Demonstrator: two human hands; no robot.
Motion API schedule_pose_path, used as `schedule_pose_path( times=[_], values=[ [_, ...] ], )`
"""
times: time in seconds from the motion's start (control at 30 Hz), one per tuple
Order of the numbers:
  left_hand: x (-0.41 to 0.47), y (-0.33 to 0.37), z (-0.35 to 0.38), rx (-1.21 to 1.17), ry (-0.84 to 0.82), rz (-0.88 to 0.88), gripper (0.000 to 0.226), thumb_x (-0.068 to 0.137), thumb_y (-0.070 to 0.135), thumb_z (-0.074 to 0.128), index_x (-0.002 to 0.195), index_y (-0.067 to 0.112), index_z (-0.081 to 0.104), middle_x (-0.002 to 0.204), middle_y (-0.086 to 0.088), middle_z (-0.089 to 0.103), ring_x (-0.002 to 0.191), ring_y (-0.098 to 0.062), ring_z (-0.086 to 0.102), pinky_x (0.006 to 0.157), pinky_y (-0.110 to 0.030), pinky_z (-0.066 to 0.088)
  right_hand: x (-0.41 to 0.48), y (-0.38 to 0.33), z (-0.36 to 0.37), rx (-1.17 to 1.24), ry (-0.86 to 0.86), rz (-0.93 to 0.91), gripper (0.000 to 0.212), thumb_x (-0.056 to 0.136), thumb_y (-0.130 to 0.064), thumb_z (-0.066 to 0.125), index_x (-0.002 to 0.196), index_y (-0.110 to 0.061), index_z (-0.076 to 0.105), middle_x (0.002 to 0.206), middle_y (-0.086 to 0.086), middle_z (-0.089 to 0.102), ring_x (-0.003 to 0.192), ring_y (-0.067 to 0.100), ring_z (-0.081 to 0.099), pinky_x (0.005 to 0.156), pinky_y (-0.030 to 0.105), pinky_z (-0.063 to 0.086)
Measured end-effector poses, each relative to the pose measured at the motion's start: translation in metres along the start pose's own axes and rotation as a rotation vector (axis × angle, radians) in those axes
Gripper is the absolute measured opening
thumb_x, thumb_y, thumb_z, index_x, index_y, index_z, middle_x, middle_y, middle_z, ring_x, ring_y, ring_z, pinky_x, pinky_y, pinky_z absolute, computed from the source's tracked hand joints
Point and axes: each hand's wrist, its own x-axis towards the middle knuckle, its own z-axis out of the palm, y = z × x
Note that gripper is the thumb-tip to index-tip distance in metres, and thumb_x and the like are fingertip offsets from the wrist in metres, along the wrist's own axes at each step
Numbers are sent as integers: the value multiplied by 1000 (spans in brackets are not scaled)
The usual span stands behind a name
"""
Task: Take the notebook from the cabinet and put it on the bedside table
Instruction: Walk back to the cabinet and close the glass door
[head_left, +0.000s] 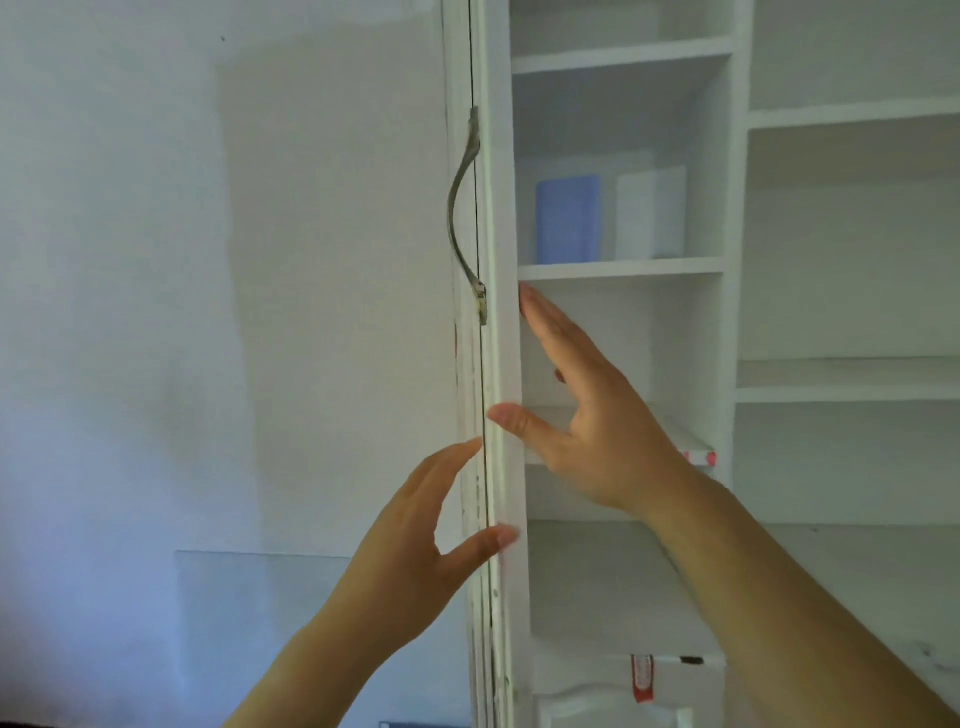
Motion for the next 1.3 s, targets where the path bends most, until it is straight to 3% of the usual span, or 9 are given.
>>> schedule_pose_path(
  times=[0.17,0.33,0.47,0.57,0.73,0.83,0.93,1.3],
  values=[
    [15,15,27,-23,-17,104,66,71,65,53,124,62,14,123,49,19,110,35,18,89,6,21,-15,9,-31,-99,22,67,84,83,-42,60,143,-43,3,148,-30,5,136,-8,9,113,30,22],
    [36,18,45,-74,-63,166,88,63,79,50,133,59,1,138,45,5,127,24,8,107,-17,20,-24,16,-53,-164,6,92,82,86,-37,59,143,-45,1,151,-29,3,137,-10,6,113,28,20],
    [58,13,54,-56,-49,216,105,60,79,57,140,49,-4,149,32,-4,137,11,-1,111,-24,13,-29,23,-66,-232,-1,100,79,87,-37,57,144,-44,2,151,-30,3,135,-14,4,107,15,12],
    [75,10,59,-88,-6,222,104,59,79,56,140,50,-3,149,31,-3,138,9,0,111,-25,15,-32,29,-74,-254,-5,127,79,87,-38,56,142,-49,0,149,-35,1,135,-14,4,106,16,12],
    [106,10,73,-93,-2,240,106,59,76,59,138,52,-7,153,25,-8,138,8,-7,108,-24,9,-36,45,-90,-233,-18,176,79,85,-42,53,134,-60,-5,144,-42,-1,136,-10,8,113,33,22],
    [120,14,91,-41,-36,287,104,60,77,57,136,55,-10,152,25,-14,134,12,-13,108,-25,6,-39,60,-103,-254,-20,178,78,85,-44,52,135,-60,-5,145,-41,-1,135,-12,8,114,36,24],
    [131,19,114,-53,-46,297,98,60,80,51,134,59,-10,150,28,-16,140,0,-5,109,-33,15,-42,78,-118,-289,-14,187,77,86,-43,52,138,-56,-4,148,-37,-1,137,-10,7,114,38,25],
    [175,25,177,75,54,283,93,63,76,50,136,58,-6,149,27,-24,140,-6,-15,108,-33,6,-29,147,-160,-521,-11,141,90,83,-39,62,139,-47,-9,145,-32,-26,136,-8,-16,106,19,7]
  ],
)
